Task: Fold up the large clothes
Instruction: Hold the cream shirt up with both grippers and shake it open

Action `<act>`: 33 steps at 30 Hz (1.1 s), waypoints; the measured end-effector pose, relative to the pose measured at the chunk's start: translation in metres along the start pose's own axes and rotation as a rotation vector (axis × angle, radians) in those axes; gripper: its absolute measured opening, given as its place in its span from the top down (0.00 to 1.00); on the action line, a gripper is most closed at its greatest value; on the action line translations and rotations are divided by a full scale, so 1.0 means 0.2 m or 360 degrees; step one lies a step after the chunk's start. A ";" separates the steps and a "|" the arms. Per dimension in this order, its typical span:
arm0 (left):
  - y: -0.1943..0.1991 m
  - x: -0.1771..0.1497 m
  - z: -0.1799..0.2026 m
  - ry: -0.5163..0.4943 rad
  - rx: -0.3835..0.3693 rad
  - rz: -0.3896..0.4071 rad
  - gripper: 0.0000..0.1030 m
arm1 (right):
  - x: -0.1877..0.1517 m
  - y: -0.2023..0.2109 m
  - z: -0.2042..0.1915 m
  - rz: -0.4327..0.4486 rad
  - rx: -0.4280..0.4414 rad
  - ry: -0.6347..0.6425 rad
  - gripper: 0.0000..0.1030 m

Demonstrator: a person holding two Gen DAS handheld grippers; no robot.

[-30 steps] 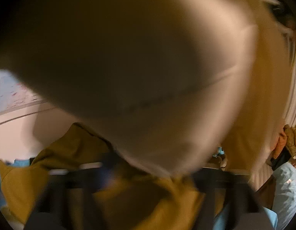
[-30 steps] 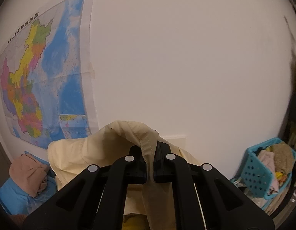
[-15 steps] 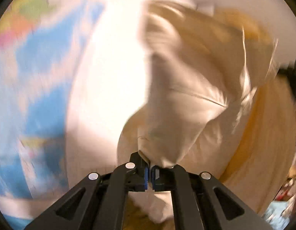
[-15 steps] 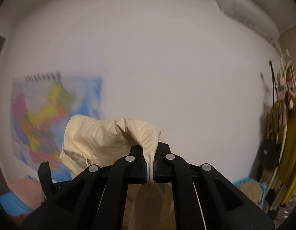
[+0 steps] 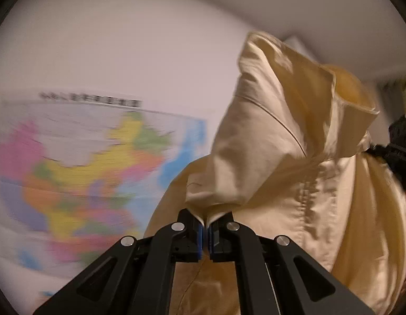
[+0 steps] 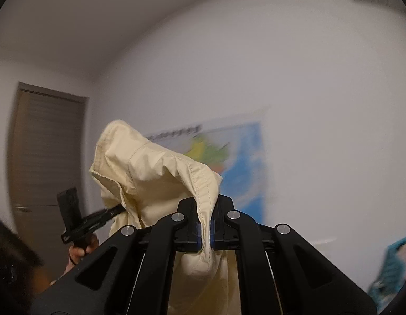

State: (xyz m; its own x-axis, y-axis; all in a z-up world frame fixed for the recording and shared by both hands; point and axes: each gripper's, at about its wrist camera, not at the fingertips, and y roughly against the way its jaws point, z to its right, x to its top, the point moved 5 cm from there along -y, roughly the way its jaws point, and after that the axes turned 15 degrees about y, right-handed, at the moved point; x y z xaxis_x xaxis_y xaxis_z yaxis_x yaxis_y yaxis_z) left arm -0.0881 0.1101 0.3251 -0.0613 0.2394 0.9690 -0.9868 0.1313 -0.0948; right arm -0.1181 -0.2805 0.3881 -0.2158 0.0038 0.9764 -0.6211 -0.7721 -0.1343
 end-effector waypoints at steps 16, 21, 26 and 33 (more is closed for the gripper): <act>-0.87 -1.43 -1.25 0.0317 0.0769 -0.1213 0.97 | -2.06 -1.55 0.33 -0.1287 0.0168 -0.0744 0.95; -1.10 -1.62 -1.40 0.0324 0.0828 -0.1323 0.97 | -2.33 -1.72 0.36 -0.1455 0.0135 -0.0740 0.95; -1.13 -1.63 -1.47 0.0390 0.0823 -0.1286 0.96 | -2.26 -1.77 0.44 -0.1346 0.0143 -0.0749 0.96; -1.09 -1.75 -1.58 0.0481 0.0932 -0.1412 0.60 | -2.45 -1.85 0.50 -0.1552 -0.0036 -0.0720 0.37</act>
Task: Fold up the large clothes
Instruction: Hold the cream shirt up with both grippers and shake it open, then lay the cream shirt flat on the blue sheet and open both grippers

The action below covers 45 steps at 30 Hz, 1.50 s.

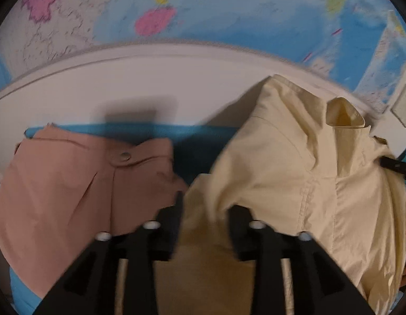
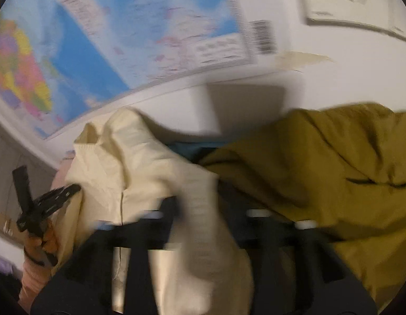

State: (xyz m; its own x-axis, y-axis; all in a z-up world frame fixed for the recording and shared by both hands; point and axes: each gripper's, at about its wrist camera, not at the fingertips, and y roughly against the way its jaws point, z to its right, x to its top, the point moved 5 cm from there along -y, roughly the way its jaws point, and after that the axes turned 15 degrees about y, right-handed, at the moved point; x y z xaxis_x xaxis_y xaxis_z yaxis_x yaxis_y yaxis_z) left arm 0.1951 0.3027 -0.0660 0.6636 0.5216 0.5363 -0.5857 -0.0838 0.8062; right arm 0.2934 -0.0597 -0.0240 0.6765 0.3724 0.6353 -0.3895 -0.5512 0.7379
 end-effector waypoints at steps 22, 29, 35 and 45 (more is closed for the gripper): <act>0.53 -0.43 -0.29 -0.0239 -0.0234 0.0163 0.27 | -1.20 0.70 -0.39 -0.0088 0.0145 0.0195 0.91; 0.64 -0.47 -0.32 -0.0305 -0.0247 0.0202 0.26 | -0.74 1.17 -0.13 0.0228 -0.0398 0.0307 0.93; 0.61 -0.64 -0.30 -0.0461 -0.0279 0.0094 0.21 | -0.87 0.82 0.11 -0.0103 -0.0537 0.0166 0.82; 0.59 -0.71 -0.32 -0.0485 -0.0147 0.0138 0.21 | -1.24 0.97 0.23 0.0097 -0.0494 -0.0066 0.06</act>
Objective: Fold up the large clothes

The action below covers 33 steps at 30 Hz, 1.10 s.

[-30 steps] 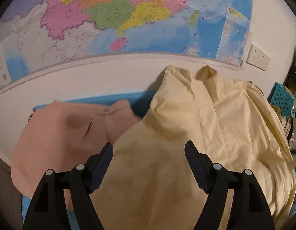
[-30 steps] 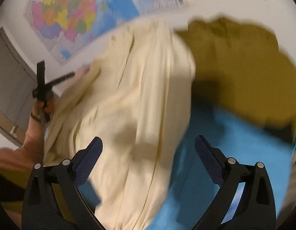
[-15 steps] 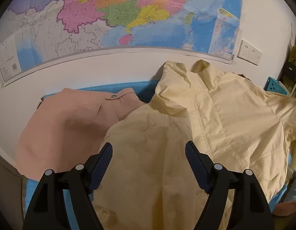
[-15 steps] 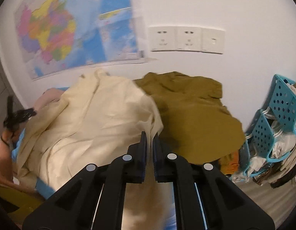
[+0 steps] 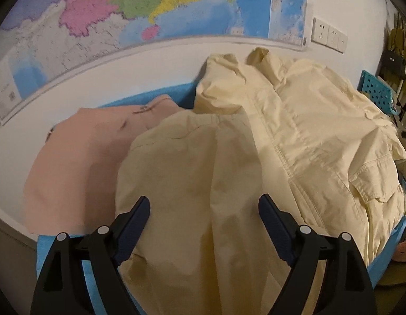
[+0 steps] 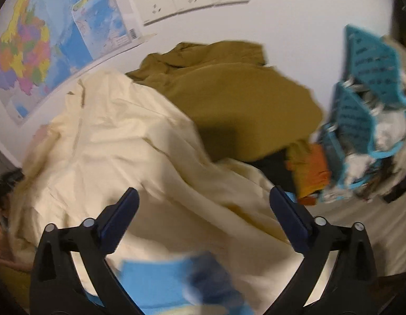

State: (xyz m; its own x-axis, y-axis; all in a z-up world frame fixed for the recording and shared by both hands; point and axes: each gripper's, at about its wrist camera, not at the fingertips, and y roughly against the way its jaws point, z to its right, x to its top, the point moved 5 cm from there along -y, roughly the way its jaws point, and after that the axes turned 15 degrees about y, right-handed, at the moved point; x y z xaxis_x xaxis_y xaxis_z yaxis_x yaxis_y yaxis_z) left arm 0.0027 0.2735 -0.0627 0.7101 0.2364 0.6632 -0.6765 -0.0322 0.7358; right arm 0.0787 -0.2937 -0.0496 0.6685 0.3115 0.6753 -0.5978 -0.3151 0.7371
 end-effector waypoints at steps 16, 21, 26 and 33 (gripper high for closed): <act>0.06 0.12 0.33 -0.0068 -0.0152 0.0077 0.21 | -0.22 0.18 0.14 0.0043 0.0219 -0.0103 0.96; 0.06 0.15 0.47 -0.0134 -0.0256 0.0071 0.21 | 0.14 0.61 -0.06 0.0313 0.0373 0.0135 0.96; 0.06 0.17 0.59 -0.0168 -0.0398 0.0067 0.21 | 0.47 0.77 -0.50 0.0336 0.0483 0.0506 0.96; 0.06 0.17 0.64 -0.0156 -0.0517 0.0065 0.21 | 0.81 0.62 -1.17 0.0325 0.0776 0.0898 0.99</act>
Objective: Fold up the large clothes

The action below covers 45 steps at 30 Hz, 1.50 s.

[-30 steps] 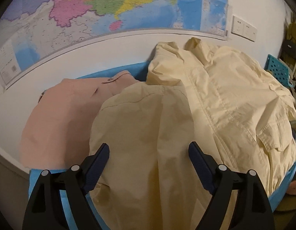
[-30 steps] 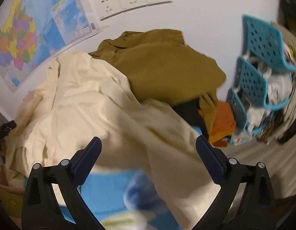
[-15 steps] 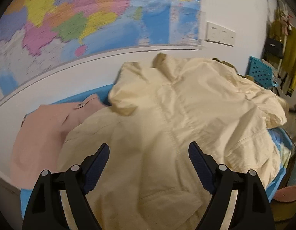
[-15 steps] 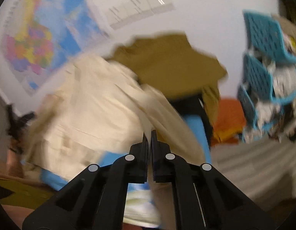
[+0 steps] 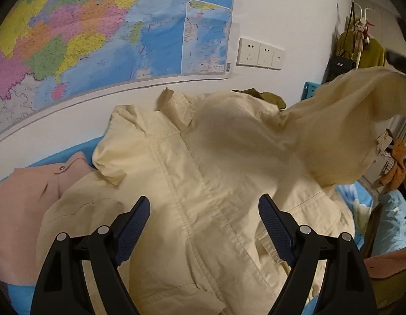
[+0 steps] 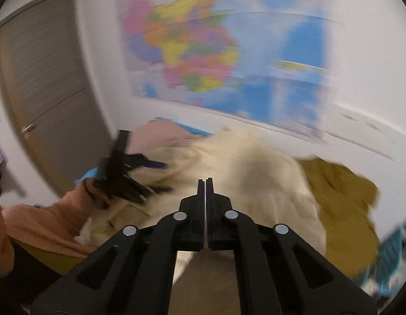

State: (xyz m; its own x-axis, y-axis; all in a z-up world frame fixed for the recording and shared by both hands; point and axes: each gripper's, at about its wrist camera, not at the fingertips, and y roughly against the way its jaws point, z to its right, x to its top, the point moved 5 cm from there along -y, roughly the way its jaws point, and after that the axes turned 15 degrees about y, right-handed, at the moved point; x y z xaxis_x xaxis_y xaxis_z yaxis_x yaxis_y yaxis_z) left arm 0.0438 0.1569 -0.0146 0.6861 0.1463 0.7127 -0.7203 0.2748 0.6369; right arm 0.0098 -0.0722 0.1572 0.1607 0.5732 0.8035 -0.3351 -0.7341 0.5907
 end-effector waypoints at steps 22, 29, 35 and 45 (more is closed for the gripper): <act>0.15 -0.26 0.11 -0.0089 -0.0493 -0.0174 0.10 | -0.71 -0.45 0.68 -0.0275 -0.0470 -0.0561 0.20; -0.18 -0.36 0.15 -0.0127 -0.0326 -0.0552 0.40 | -1.05 -0.55 0.83 -0.0186 -0.0219 -0.0967 0.16; -0.21 -0.21 -0.07 0.0117 -0.0240 -0.0516 0.67 | -1.05 -0.66 0.82 -0.0177 -0.0141 -0.0973 0.20; -0.37 -0.05 -0.31 0.0321 -0.0056 -0.0513 0.57 | -0.79 -0.46 0.80 0.0023 -0.0275 -0.0748 0.96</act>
State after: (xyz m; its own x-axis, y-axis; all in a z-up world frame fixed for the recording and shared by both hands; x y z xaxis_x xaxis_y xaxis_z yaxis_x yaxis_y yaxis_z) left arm 0.0962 0.1938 -0.0858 0.8859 0.2303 0.4027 -0.4625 0.3691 0.8061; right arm 0.1630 -0.1533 -0.0124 0.5425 0.3083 0.7814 -0.4830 -0.6466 0.5904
